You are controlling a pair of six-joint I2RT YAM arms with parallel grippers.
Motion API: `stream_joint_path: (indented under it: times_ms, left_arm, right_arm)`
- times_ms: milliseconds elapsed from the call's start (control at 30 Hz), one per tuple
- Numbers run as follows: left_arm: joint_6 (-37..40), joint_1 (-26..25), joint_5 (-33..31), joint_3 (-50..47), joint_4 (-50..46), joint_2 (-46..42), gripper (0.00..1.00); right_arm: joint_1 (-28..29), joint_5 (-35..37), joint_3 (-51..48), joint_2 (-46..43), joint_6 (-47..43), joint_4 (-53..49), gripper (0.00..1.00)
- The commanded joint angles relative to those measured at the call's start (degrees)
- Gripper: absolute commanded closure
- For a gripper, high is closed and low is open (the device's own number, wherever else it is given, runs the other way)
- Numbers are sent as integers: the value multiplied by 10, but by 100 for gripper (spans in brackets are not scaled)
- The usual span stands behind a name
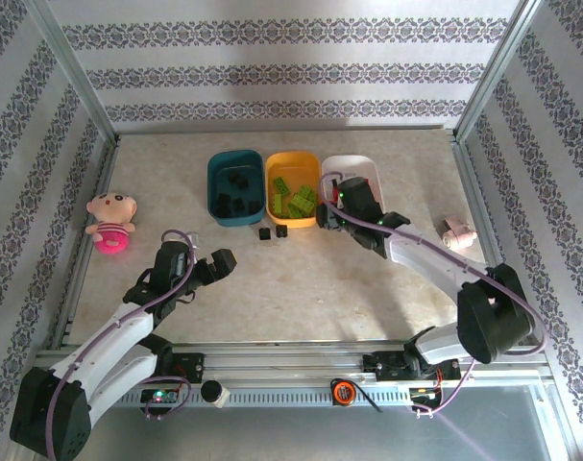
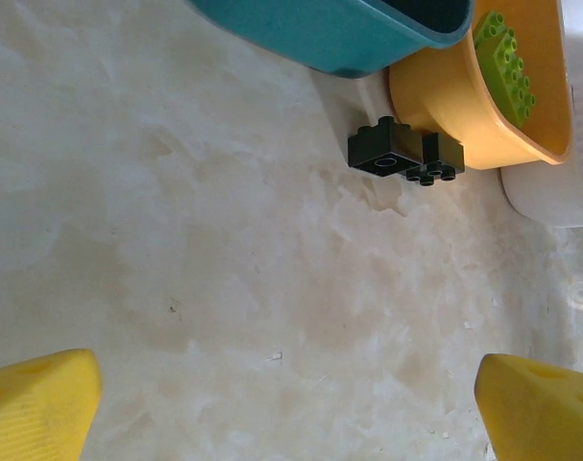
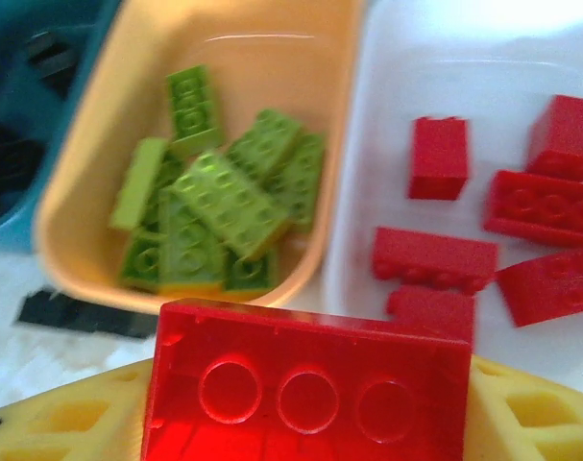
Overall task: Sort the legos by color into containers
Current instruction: Place the lego in the container, then pick up the lego from the center of the table.
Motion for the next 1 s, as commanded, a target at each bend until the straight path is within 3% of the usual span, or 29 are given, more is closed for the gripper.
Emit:
stream_joint_path:
  times_ms: [0,267,333,400,467,600,767,967]
  left_arm:
    - [7,0,8,6,14,-2,0]
    - [28,0,1,26,2,9,0]
    - [35,0,-2,33,2,20,0]
    - [41,0,-1,41,8,35,0]
    - [49,0,9,53,21,60,0]
    - [70,-12,25,92,45,128,4]
    - [124,-110,-86,180,31,238,9]
    - [135,-149,-140,241,83,369,20]
  right_arm:
    - [-29,22,49,55,16,-23,46]
    - [-69,56,156,186,32,-63,43]
    - [-74,68,181,212,42,-86,35]
    - [-75,70,195,228,48,-99,20]
    - [-74,71,195,224,52,-99,11]
    - [-67,67,163,176,57,-73,6]
    - [-48,59,109,118,54,-53,5]
    - [-42,44,49,66,60,-45,5]
